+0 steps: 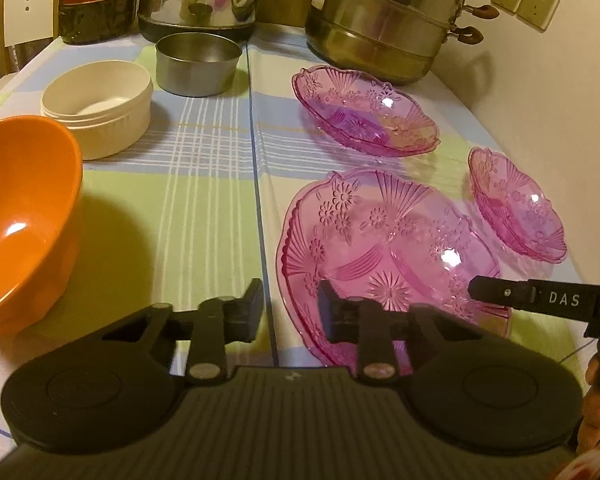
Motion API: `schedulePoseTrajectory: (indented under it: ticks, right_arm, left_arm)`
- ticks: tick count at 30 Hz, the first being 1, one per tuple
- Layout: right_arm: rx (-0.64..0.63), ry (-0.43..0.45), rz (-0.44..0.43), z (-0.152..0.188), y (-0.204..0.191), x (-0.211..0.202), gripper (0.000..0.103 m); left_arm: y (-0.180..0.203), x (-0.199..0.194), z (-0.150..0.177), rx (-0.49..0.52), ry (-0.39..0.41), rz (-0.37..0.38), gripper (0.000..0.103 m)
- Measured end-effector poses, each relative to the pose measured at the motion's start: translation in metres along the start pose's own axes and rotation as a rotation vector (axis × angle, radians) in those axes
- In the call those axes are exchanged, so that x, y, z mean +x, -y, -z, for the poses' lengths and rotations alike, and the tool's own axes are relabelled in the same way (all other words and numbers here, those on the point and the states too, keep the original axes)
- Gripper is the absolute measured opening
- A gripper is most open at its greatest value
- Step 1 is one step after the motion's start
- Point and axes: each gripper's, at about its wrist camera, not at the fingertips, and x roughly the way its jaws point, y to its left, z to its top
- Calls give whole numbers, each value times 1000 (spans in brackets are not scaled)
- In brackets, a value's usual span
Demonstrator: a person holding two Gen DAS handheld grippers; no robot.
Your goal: Organize plates and bowls
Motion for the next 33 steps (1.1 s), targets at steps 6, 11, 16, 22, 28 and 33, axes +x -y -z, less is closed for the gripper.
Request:
schedulePoseTrajectory:
  ticks: [6, 11, 16, 22, 28, 33]
  right_arm:
    - [3, -9, 2, -1, -2, 0, 11]
    - [14, -9, -1, -1, -1, -3, 11]
    - [15, 21, 6, -6, -4, -10, 10]
    - [-1, 87, 8, -22, -11, -24, 10]
    - [-2, 146, -6, -51, -14, -31, 10]
    - [-10, 181, -7, -80, -16, -24, 10]
  left_arm:
    - [2, -1, 0, 5, -2, 7, 13]
    - [5, -3, -1, 18, 4, -1, 12]
    - [11, -9, -7, 41, 28, -4, 12]
    - [19, -22, -30, 32, 87, -6, 12]
    - [26, -24, -66, 28, 140, 9, 12]
    - [28, -12, -94, 33, 158, 12, 12]
